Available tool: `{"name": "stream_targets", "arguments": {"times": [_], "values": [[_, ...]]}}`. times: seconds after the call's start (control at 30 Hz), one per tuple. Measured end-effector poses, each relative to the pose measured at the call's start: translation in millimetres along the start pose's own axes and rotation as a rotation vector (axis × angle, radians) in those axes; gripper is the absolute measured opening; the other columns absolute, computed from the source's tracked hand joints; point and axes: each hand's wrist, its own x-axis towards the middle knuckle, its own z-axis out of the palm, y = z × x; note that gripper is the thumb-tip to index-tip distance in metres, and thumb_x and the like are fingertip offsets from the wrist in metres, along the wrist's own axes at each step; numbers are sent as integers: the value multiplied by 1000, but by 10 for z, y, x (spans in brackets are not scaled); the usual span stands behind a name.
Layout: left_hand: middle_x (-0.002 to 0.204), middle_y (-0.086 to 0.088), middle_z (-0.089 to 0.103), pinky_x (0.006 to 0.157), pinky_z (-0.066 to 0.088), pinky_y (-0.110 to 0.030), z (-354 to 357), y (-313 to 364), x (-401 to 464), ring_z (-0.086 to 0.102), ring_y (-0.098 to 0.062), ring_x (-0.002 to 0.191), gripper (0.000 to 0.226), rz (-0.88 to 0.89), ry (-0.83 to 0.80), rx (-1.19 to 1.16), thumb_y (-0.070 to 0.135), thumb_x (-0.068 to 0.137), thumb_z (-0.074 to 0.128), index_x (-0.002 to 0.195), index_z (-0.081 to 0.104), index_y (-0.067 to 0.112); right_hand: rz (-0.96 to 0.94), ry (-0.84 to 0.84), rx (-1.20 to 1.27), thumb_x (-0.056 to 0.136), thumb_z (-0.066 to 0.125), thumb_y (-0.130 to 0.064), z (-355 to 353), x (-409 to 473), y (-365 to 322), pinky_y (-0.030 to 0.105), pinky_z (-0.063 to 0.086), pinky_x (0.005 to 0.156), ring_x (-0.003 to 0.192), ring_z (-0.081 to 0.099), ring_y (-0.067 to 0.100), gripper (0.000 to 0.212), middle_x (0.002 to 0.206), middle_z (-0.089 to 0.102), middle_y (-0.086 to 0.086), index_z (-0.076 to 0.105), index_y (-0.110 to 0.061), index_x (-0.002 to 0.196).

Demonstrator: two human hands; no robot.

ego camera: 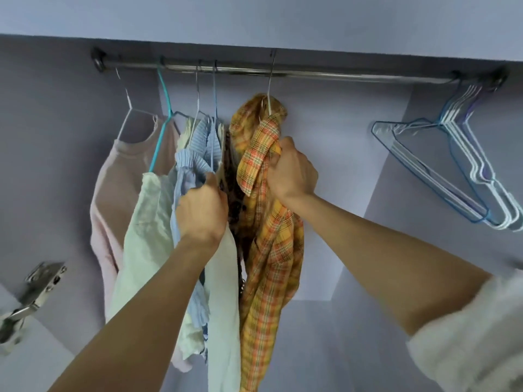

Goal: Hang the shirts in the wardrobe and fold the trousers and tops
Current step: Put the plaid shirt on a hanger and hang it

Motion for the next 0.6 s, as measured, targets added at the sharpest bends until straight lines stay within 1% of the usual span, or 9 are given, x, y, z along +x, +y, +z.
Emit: {"name": "stream_targets", "arguments": {"times": [0.03, 0.07, 0.17, 0.23, 0.33, 0.47, 0.53, 0.57, 0.6], "values": [[67, -16, 49, 54, 31, -34, -11, 0, 6, 46, -33, 61, 27, 11, -9, 1, 5, 91, 39, 115, 53, 2, 17, -16, -27, 93, 41, -11, 28, 22, -13, 30, 34, 62, 85, 59, 26, 31, 92, 63, 5, 43, -10, 124], [68, -17, 51, 54, 32, -35, -19, 2, 12, 48, -34, 62, 28, 24, -22, -7, 5, 92, 39, 116, 52, 2, 31, -33, -55, 93, 41, -11, 53, 20, -14, 30, 35, 62, 86, 60, 27, 32, 95, 65, 7, 42, -10, 126], [82, -22, 61, 57, 38, -37, -45, -6, 35, 57, -39, 76, 28, 79, -83, -57, 11, 94, 38, 118, 50, 4, 40, -56, -85, 94, 42, -12, 111, -29, -9, 30, 34, 59, 79, 59, 27, 30, 94, 65, 8, 42, -10, 124], [88, -20, 61, 60, 40, -37, -44, -31, 46, 58, -40, 80, 33, 112, -136, -71, 17, 95, 37, 126, 47, 13, 25, -73, -85, 94, 42, -12, 120, -39, -20, 29, 34, 59, 79, 59, 28, 31, 93, 64, 8, 42, -9, 125], [95, -17, 61, 58, 38, -32, -37, -79, 43, 59, -35, 82, 46, 125, -216, -53, 22, 95, 39, 141, 34, 30, 2, -120, -100, 94, 41, -10, 90, -26, -70, 29, 34, 61, 86, 61, 30, 33, 97, 65, 9, 40, -8, 127], [87, -8, 60, 61, 41, -31, -67, -104, 16, 55, -28, 78, 49, 49, -285, -160, 21, 93, 43, 140, 36, 32, 3, -252, -55, 95, 42, -11, 66, -44, -206, 29, 35, 63, 96, 60, 30, 36, 107, 62, 10, 37, -8, 131], [94, -11, 62, 67, 48, -36, -126, -95, -61, 58, -30, 84, 49, 41, -301, -218, 20, 93, 44, 141, 36, 29, 7, -374, 30, 97, 42, -16, 51, -95, -243, 29, 39, 70, 106, 56, 30, 43, 121, 57, 12, 30, -8, 137], [101, -12, 62, 73, 50, -38, -167, -82, -113, 59, -31, 90, 51, 36, -304, -240, 21, 93, 45, 142, 34, 27, 8, -430, 84, 97, 42, -19, 29, -140, -232, 31, 43, 80, 115, 51, 30, 48, 131, 50, 13, 25, -8, 141], [113, -13, 59, 79, 50, -38, -228, -75, -194, 58, -31, 97, 52, 25, -299, -259, 22, 94, 46, 144, 32, 25, 4, -461, 127, 97, 42, -22, -9, -213, -207, 37, 42, 93, 125, 43, 30, 55, 141, 40, 13, 19, -10, 145]]}}
